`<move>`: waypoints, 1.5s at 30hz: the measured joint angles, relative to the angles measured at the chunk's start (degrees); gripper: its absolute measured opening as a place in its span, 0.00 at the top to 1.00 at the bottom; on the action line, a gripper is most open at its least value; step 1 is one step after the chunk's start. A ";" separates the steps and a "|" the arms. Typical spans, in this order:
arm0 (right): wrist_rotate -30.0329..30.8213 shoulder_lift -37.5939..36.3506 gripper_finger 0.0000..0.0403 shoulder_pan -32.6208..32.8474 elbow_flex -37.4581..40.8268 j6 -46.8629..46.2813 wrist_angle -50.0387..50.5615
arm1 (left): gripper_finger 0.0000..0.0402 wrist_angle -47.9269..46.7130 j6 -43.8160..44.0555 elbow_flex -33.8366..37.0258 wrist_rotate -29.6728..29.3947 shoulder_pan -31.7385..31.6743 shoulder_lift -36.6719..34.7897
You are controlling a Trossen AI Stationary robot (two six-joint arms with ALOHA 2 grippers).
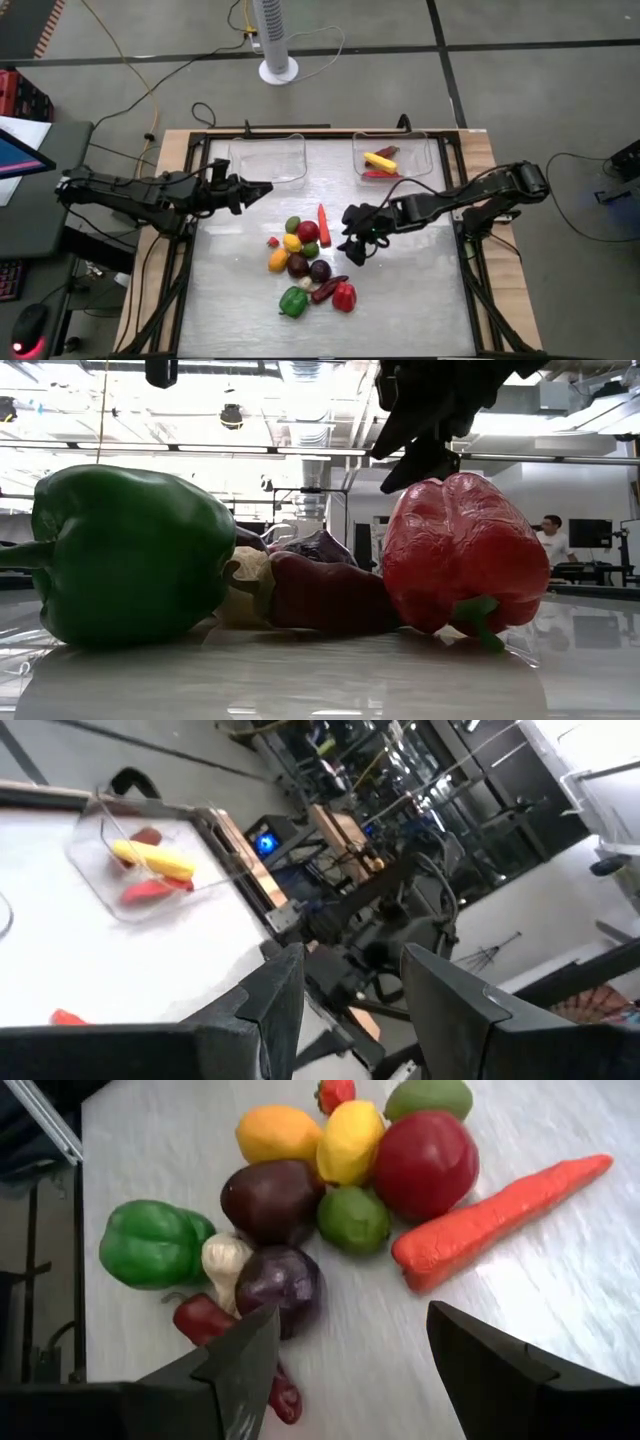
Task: Sort produce into baskets
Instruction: Put the red tomato into the left transparent bin
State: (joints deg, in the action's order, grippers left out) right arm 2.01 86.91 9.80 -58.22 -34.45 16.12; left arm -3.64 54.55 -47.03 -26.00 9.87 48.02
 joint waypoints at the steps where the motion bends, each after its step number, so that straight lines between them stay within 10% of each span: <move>1: 0.12 0.00 0.30 0.02 0.00 0.06 0.06 | 0.62 0.02 -0.40 0.00 -0.52 0.00 -0.02; 9: -1.43 2.12 0.28 -2.69 0.00 1.47 0.00 | 0.62 -0.19 -4.89 0.00 -4.69 0.00 -0.04; 19: -2.91 3.43 0.02 -7.36 0.00 14.50 -1.12 | 0.62 -0.80 -14.31 0.00 -15.26 -3.53 -0.04; 45: -7.95 22.59 0.04 -10.90 -16.53 34.01 -8.78 | 0.62 -1.62 -12.24 -0.02 -7.61 -7.27 -1.18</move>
State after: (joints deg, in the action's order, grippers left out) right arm -5.94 109.51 -1.10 -74.75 -0.43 7.34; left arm -5.25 42.31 -47.05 -33.62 2.59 46.85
